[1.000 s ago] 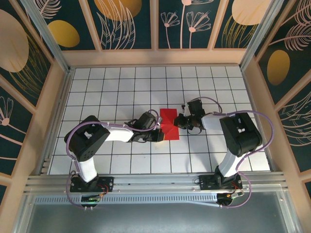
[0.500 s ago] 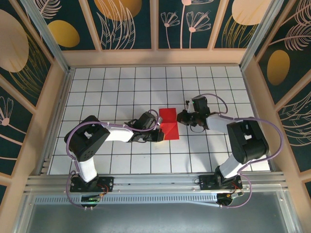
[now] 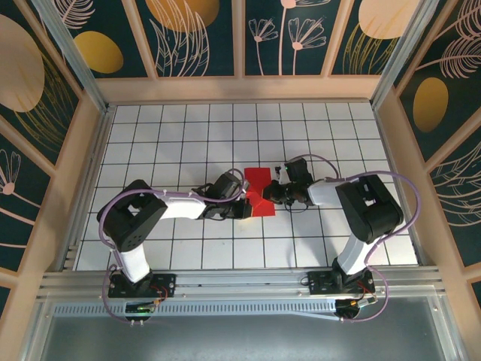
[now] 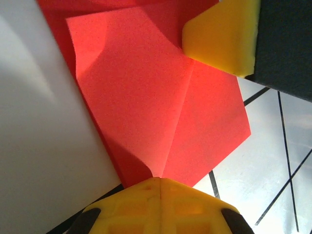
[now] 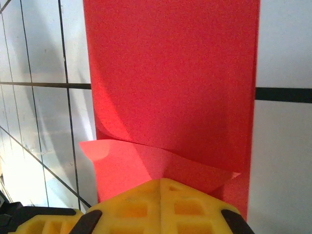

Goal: Fold a paper plane with a square sheet of paper (fold left side to right side)
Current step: Fold the triangle a second time at the center of the table.

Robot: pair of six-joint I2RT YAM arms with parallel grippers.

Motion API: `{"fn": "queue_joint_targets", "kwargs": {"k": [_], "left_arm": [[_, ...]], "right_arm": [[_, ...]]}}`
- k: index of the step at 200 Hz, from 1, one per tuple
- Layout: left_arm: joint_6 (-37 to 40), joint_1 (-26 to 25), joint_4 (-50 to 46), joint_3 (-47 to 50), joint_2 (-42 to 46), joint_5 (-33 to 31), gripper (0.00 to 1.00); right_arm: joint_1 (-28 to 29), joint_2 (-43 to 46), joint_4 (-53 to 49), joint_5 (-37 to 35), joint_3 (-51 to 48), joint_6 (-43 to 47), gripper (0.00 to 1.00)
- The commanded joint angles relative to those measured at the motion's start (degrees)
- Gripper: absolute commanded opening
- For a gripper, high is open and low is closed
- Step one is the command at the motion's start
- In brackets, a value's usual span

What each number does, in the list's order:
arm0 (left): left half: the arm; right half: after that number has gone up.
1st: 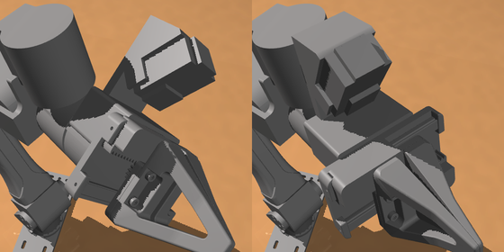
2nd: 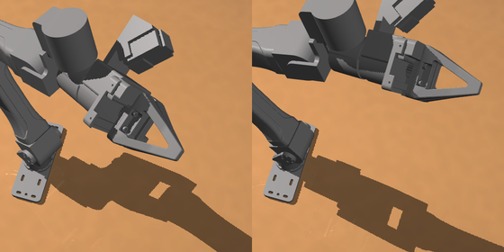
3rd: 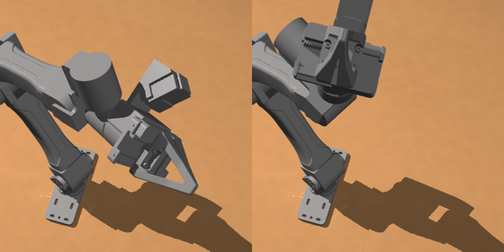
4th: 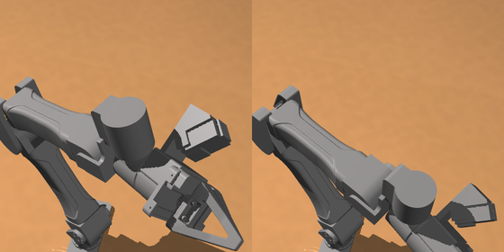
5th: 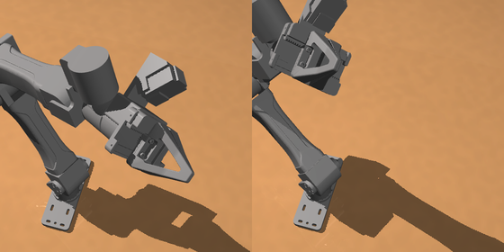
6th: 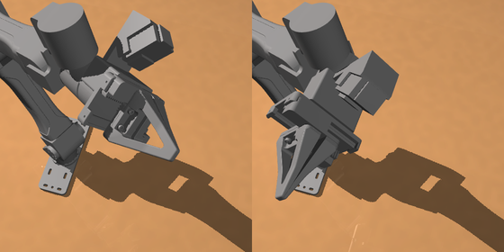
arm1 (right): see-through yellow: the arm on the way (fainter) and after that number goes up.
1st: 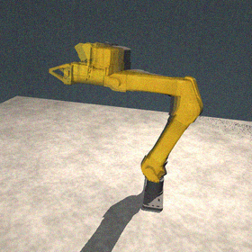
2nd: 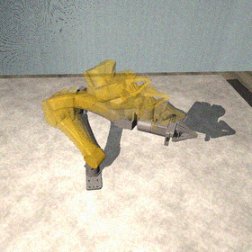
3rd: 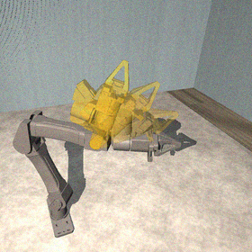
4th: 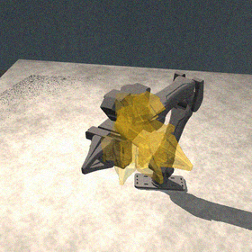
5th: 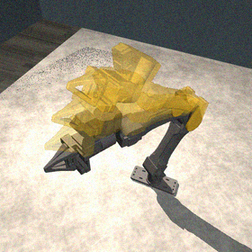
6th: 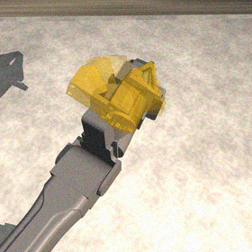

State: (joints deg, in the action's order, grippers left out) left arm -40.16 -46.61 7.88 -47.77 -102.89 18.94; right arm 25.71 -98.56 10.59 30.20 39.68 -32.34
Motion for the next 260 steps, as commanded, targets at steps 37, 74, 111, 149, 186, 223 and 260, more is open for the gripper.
{"fn": "queue_joint_targets", "kwargs": {"k": [37,74,111,149,186,223,260], "left_arm": [[-0.01,0.77,-2.50,-4.01,1.42,1.93,0.00],[1.04,1.05,-2.30,-6.13,-1.52,4.01,0.00],[1.18,1.02,0.43,-5.07,-3.36,7.49,0.00],[1.66,1.07,1.35,-3.32,-3.53,9.07,0.00],[1.66,1.00,1.52,-2.25,-4.24,8.50,0.00],[1.66,1.01,1.65,-1.89,-4.93,7.79,0.00],[1.28,0.96,1.94,-1.07,-5.26,7.77,0.00]], "right_arm": [[-0.18,-2.20,-3.54,-1.20,-0.93,0.97,0.00],[0.00,-2.39,-3.82,-1.49,-0.67,0.97,0.00],[-0.05,-2.68,-5.25,-2.63,0.13,1.57,0.00],[0.01,-3.25,-6.26,-3.21,0.59,1.93,0.00],[0.01,-3.68,-6.34,-3.30,0.66,2.02,0.00],[0.06,-3.75,-6.28,-3.43,0.52,2.06,0.00],[0.04,-3.63,-6.67,-3.65,0.64,2.19,0.00]]}}
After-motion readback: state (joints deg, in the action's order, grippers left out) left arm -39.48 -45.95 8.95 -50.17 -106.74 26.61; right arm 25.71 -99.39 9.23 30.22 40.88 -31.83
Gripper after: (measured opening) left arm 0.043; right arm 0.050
